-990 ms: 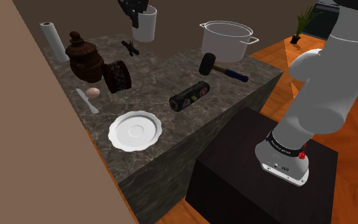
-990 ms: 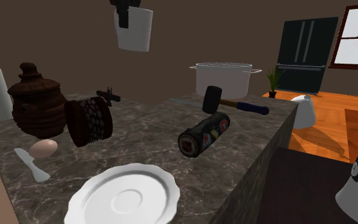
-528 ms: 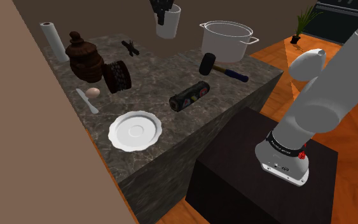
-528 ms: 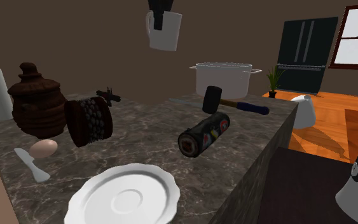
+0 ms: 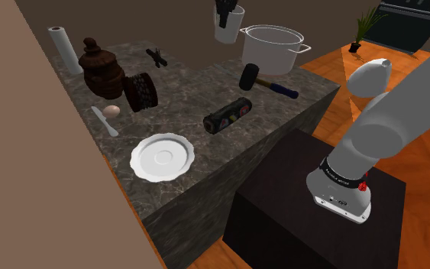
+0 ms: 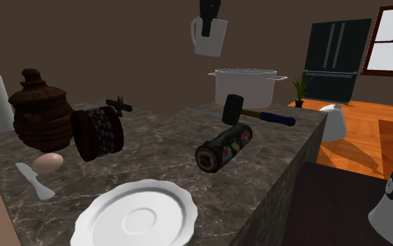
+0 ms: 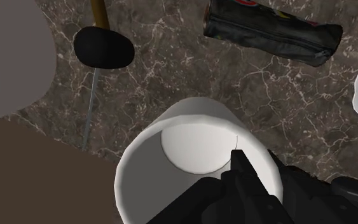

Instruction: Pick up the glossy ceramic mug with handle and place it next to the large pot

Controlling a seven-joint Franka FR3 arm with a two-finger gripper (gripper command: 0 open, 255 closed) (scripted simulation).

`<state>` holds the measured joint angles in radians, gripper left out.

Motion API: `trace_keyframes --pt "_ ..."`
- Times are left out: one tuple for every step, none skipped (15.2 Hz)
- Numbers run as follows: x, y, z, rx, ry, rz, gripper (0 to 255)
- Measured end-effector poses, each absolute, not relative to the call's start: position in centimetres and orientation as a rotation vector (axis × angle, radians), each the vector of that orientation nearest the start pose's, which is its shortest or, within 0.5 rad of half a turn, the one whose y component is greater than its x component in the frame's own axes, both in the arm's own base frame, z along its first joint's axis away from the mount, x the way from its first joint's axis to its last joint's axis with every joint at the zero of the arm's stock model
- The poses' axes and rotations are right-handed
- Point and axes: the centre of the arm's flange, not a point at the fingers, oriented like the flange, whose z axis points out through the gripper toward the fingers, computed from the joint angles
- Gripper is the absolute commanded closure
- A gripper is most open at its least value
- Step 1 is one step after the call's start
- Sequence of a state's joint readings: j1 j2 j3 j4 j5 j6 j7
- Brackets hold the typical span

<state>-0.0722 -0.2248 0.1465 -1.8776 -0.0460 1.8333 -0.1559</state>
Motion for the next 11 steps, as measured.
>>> trace_keyframes --pt "50.3 2.8 61.8 -3.192 -0.381 -0.282 255" --pt "49.8 1.7 61.8 -3.192 -0.381 -0.281 255" --pt "49.4 0.5 61.8 -3.192 -0.381 -0.281 255" --pt "48.8 -0.8 61.9 -3.192 -0.38 -0.281 255" --pt "48.4 -2.2 61.8 -3.192 -0.381 -0.281 255" --pt "47.8 -3.5 62.0 -3.192 -0.381 -0.281 255" --pt "47.7 -4.8 62.1 -3.192 -0.381 -0.282 255" --pt "47.1 -6.1 62.1 -3.192 -0.38 -0.282 255" --pt "46.7 -6.9 62.0 -3.192 -0.381 -0.282 255" --pt "46.4 -8.2 62.2 -3.192 -0.381 -0.282 255" --pt "46.0 -9.2 62.1 -3.192 -0.381 -0.282 255"
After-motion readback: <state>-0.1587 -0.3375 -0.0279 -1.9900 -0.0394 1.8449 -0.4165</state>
